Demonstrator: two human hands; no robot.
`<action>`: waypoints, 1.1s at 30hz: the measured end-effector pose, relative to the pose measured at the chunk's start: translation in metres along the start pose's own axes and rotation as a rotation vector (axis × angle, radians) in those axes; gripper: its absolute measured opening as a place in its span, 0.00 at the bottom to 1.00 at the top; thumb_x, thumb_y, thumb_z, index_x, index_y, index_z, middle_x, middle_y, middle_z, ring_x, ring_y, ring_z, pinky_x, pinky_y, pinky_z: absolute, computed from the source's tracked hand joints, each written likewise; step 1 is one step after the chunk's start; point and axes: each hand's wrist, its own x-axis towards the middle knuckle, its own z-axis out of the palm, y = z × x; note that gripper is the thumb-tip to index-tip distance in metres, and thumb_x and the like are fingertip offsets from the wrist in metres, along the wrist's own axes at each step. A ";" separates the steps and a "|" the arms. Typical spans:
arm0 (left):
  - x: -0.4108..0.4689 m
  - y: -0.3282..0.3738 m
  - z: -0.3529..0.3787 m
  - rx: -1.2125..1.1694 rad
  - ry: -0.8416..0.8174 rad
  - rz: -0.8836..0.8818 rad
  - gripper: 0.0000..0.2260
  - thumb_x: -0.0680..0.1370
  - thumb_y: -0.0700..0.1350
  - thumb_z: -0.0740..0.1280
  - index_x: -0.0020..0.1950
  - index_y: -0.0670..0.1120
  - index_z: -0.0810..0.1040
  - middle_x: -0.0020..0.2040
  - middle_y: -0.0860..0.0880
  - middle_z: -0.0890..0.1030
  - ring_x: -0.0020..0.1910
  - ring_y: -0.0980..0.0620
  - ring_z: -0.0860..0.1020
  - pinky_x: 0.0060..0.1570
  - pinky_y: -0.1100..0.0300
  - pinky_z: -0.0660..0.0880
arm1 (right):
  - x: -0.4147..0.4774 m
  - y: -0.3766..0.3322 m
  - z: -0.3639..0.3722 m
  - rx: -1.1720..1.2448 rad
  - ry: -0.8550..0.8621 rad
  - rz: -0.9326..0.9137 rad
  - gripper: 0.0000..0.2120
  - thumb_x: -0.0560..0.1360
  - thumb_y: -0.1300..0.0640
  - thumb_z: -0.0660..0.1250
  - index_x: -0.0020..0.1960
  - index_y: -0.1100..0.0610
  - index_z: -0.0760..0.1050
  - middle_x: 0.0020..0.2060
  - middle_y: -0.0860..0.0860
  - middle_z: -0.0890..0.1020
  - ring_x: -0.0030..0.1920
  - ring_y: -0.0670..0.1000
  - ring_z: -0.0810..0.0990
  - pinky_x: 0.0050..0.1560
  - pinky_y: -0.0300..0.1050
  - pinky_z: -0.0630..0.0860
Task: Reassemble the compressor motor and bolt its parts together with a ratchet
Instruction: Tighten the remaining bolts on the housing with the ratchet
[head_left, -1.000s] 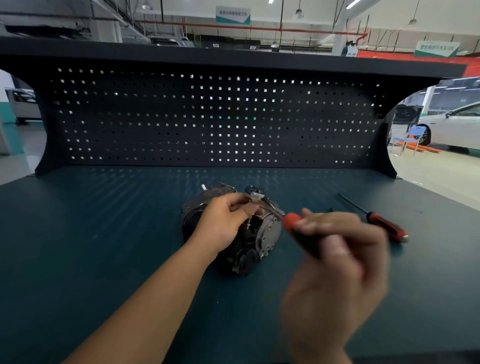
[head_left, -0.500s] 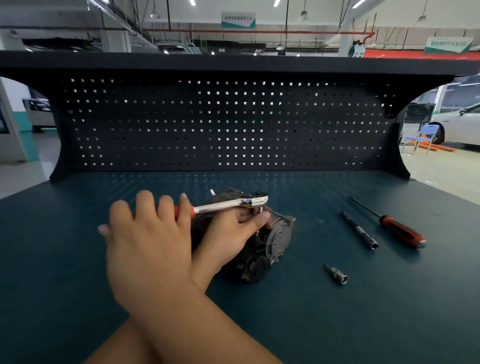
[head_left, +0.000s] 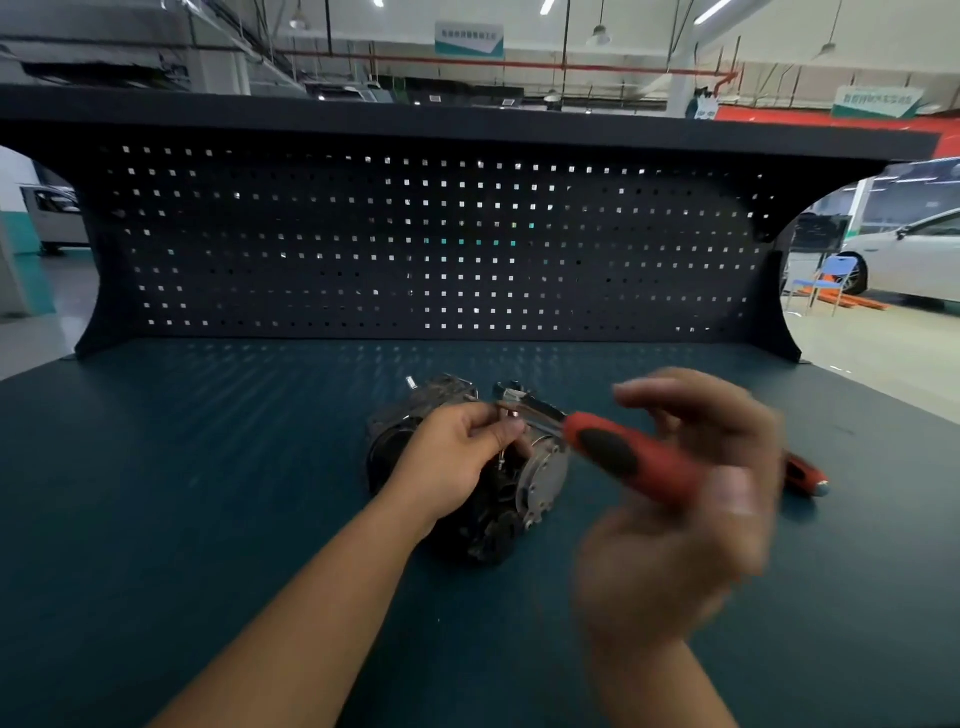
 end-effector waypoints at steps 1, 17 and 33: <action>0.000 -0.003 -0.001 -0.005 0.005 0.001 0.10 0.78 0.46 0.65 0.40 0.47 0.83 0.41 0.52 0.84 0.40 0.59 0.78 0.45 0.67 0.72 | 0.008 0.004 -0.010 0.076 0.097 0.093 0.14 0.71 0.53 0.52 0.42 0.51 0.76 0.37 0.56 0.76 0.41 0.54 0.74 0.41 0.43 0.71; 0.002 -0.007 -0.001 0.055 -0.006 0.029 0.12 0.79 0.49 0.64 0.38 0.49 0.82 0.43 0.44 0.84 0.40 0.54 0.77 0.43 0.64 0.70 | 0.049 0.138 -0.065 0.534 0.604 1.344 0.18 0.83 0.54 0.46 0.44 0.60 0.70 0.39 0.56 0.78 0.39 0.53 0.79 0.44 0.51 0.73; -0.006 -0.006 -0.002 0.050 0.029 0.066 0.06 0.79 0.45 0.64 0.51 0.57 0.77 0.40 0.58 0.84 0.46 0.65 0.80 0.48 0.73 0.71 | 0.000 -0.004 -0.035 0.266 0.476 0.370 0.06 0.74 0.63 0.52 0.44 0.57 0.66 0.34 0.50 0.79 0.40 0.55 0.80 0.51 0.52 0.76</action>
